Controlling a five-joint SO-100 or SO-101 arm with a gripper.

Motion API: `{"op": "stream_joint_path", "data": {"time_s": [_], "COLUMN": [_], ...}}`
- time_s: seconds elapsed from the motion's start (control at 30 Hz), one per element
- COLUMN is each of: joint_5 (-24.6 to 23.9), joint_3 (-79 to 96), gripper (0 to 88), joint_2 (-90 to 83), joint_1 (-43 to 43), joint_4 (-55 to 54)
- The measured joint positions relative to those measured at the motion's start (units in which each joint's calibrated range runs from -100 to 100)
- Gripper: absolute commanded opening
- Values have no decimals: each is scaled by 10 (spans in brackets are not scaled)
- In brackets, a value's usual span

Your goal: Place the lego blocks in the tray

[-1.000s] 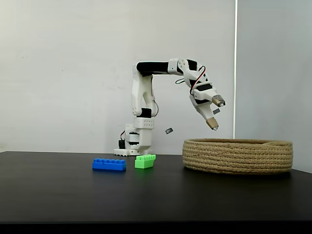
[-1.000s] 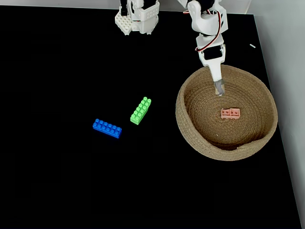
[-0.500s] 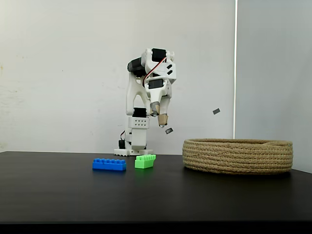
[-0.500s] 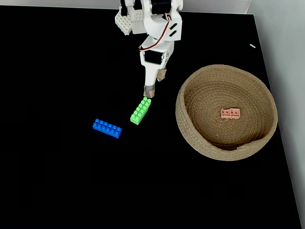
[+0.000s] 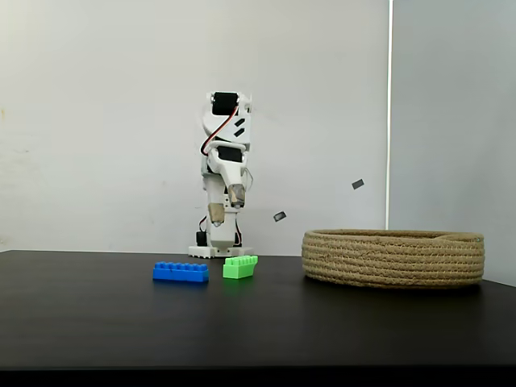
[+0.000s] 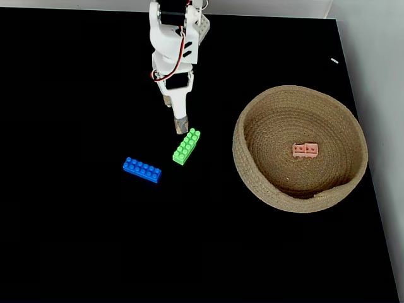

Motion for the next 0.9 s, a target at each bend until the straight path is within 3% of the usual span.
{"op": "stream_joint_path", "data": {"time_s": [0.33,0.6,0.9], "joint_5": [84,82,43], "joint_3": [-51,-118,-218], "gripper": [380,431,387], "joint_2": [110,185,284], "joint_1": [2,3,-11], "joint_4": [58,59,98]}}
